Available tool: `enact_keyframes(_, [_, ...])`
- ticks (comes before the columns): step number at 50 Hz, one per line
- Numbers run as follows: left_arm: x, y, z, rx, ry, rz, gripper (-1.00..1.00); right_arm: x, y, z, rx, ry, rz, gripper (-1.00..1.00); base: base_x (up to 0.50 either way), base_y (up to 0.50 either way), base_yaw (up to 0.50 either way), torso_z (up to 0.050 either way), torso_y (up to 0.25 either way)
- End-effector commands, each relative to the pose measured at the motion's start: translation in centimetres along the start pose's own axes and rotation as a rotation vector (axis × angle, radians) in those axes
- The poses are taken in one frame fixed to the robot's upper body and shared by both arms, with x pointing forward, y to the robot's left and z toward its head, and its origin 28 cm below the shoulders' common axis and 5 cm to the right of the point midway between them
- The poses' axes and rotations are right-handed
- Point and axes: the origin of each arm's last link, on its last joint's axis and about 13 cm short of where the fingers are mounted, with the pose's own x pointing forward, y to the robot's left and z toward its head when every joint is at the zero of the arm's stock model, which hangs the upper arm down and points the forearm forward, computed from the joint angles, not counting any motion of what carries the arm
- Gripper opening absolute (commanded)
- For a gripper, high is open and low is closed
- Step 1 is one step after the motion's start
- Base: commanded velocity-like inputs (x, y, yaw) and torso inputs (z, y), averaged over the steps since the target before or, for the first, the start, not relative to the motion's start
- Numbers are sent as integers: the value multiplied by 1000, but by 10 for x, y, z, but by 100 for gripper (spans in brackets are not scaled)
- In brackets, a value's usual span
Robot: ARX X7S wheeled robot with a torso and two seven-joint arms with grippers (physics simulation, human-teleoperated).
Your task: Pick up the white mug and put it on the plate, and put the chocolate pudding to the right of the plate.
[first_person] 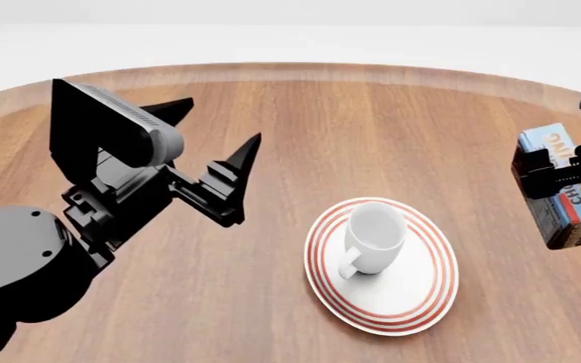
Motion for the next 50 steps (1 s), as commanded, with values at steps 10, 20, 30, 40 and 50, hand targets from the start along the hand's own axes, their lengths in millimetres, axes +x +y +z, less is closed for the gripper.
enact_keyframes(10, [5,-3,1,13,-18,-36,100,3,7,-14,-76,43,103,-100,0,0,0,0,0])
enact_keyframes(20, [5,-4,1,12,-18,-35,100,4,7,-18,-64,47,104,-100,0,0,0,0,0])
enact_keyframes(30, [4,-4,-1,11,-15,-36,100,12,9,-25,79,5,107,-100,0,0,0,0,0])
enact_keyframes(40, [5,-4,0,13,-14,-35,100,18,9,-36,140,16,93,-100,0,0,0,0,0])
enact_keyframes(50, [5,-4,1,14,-13,-35,100,24,12,-42,133,41,88,-100,0,0,0,0,1])
